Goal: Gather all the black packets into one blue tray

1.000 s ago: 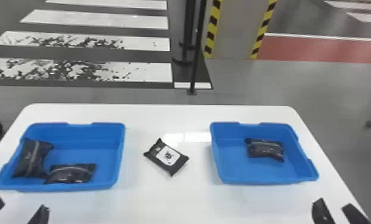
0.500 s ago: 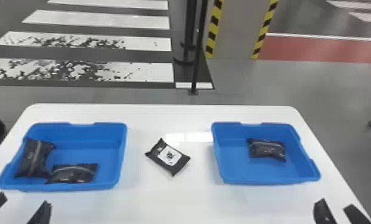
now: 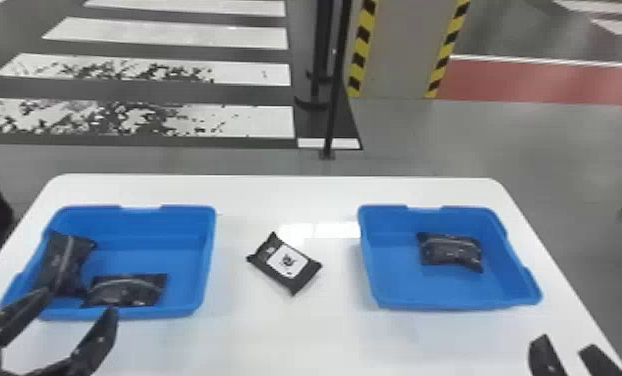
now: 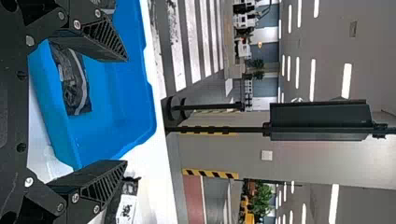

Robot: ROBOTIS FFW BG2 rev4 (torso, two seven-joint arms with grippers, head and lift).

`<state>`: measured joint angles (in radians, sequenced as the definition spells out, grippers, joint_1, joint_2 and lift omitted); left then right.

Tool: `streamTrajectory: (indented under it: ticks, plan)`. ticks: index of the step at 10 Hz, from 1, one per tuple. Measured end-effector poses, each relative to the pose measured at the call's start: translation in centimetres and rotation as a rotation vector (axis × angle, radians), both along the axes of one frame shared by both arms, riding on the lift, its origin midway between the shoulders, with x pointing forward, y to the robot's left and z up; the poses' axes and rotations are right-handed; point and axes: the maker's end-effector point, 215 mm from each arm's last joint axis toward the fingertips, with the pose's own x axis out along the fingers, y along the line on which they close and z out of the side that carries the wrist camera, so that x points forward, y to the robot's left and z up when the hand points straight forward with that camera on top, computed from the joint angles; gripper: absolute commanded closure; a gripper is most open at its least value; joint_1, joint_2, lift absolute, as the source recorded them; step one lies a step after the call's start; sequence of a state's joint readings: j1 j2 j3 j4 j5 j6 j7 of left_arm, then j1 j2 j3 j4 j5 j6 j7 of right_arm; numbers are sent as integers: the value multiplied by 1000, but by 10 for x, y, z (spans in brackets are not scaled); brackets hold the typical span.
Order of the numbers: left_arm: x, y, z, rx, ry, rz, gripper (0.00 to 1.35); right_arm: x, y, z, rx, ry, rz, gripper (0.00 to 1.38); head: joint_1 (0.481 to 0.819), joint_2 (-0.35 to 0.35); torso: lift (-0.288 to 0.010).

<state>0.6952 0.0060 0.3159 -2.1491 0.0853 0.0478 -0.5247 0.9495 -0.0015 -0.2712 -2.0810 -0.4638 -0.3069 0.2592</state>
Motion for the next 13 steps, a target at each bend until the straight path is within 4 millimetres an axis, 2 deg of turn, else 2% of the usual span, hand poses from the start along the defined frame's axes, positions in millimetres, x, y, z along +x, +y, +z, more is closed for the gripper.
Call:
streamTrajectory:
  ticks: [3, 6, 10, 11, 13]
  plan:
    - [38, -39, -27, -52, 18, -90, 268, 1, 0, 0, 3, -1, -1, 464, 695, -170, -110]
    - [77, -90, -37, -48, 38, -207, 268, 1, -1, -1, 7, -1, -2, 466, 695, -236, -110]
    - [125, -112, -36, 51, 52, -281, 275, 3, 0, 0, 11, -7, 1, 464, 695, -253, -110]
    - [137, -123, -38, 50, 51, -300, 275, 3, 0, -1, 12, -7, 3, 464, 695, -260, -110]
    - [155, -166, -48, 47, 70, -383, 275, 2, 0, -2, 15, -6, 2, 464, 695, -312, -110]
